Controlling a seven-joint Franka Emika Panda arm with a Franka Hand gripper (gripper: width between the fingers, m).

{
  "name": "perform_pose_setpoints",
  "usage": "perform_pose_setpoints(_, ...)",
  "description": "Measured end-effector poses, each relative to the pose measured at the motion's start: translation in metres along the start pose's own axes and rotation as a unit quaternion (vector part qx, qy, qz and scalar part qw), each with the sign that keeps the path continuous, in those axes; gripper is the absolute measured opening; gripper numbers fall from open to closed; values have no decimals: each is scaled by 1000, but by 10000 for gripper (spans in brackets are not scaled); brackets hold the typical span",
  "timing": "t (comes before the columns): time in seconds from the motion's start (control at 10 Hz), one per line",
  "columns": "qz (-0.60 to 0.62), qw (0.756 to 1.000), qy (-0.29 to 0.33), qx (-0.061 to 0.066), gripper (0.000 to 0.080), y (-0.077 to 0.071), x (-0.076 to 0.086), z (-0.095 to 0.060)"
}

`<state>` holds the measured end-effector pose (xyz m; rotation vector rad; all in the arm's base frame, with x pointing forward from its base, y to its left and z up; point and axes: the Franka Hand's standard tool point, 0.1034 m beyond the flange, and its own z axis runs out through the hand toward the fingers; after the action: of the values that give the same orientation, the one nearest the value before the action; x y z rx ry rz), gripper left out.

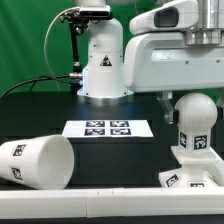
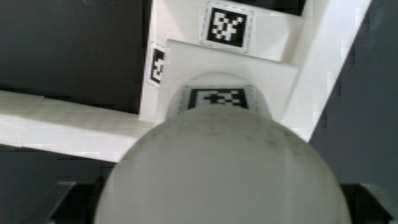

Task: Assemble lamp

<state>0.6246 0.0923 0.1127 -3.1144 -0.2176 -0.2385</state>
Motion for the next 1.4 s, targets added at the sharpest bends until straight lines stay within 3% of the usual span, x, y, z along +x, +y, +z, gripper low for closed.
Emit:
perform_pose_setpoints(0.2,97,995,0,-1,574,2,1,0)
perform_pose_setpoints(0.5,281,960,-5,-1,574,3,-1,0)
perform_pose_setpoints(0.7,394,919,-9,6,576,2,-2,2)
perform_pose_setpoints(0.9,513,858,-22,13,576,-2,-3,3)
perform_pose_setpoints(1.4,645,763,-34,19,576,-3,-4,3)
